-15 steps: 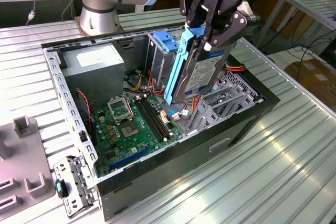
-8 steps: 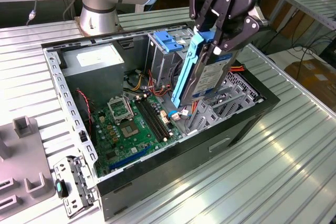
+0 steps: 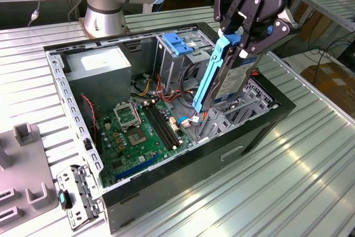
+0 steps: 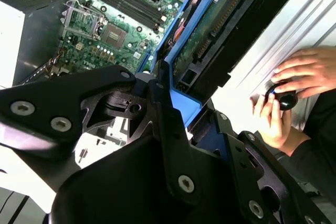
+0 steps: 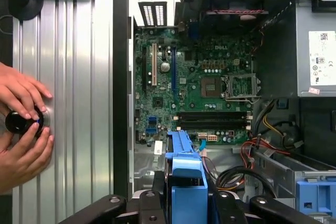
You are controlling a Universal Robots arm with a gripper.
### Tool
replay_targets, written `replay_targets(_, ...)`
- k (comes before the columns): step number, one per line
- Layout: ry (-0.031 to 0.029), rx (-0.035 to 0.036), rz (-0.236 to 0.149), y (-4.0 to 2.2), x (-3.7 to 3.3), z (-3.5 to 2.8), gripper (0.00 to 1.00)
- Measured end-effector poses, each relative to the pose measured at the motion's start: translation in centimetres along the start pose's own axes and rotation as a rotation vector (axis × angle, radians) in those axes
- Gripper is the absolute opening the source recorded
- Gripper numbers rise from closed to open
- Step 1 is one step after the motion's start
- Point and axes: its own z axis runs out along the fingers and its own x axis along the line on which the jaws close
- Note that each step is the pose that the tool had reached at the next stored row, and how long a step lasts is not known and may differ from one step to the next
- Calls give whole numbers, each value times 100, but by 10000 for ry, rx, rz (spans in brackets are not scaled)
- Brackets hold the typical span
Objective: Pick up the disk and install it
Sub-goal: 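Insert the disk into the insertion slot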
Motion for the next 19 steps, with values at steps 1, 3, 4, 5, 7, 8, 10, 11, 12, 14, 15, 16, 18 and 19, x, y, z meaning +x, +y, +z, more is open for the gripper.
replay_targets(1,0,0,1,-19,1,1,37)
replay_targets(3,1,0,0,-72,3,3,37)
replay_targets(4,2,0,0,-95,3,4,37)
replay_targets(5,1,0,0,-143,3,5,37)
replay_targets(7,0,0,-1,-181,2,6,37)
replay_targets(8,1,-1,-2,-181,2,5,37)
replay_targets(10,1,0,-4,-183,2,5,37)
replay_targets(11,1,0,-5,-191,2,5,37)
replay_targets(12,1,0,-4,-197,2,6,37)
replay_targets(14,2,0,-4,-217,2,12,37)
replay_targets(15,1,0,-3,-234,2,20,37)
replay_targets(16,2,0,-4,-266,2,33,37)
replay_targets(18,2,0,-4,-336,3,65,37)
replay_targets(19,1,0,-3,-388,4,80,37)
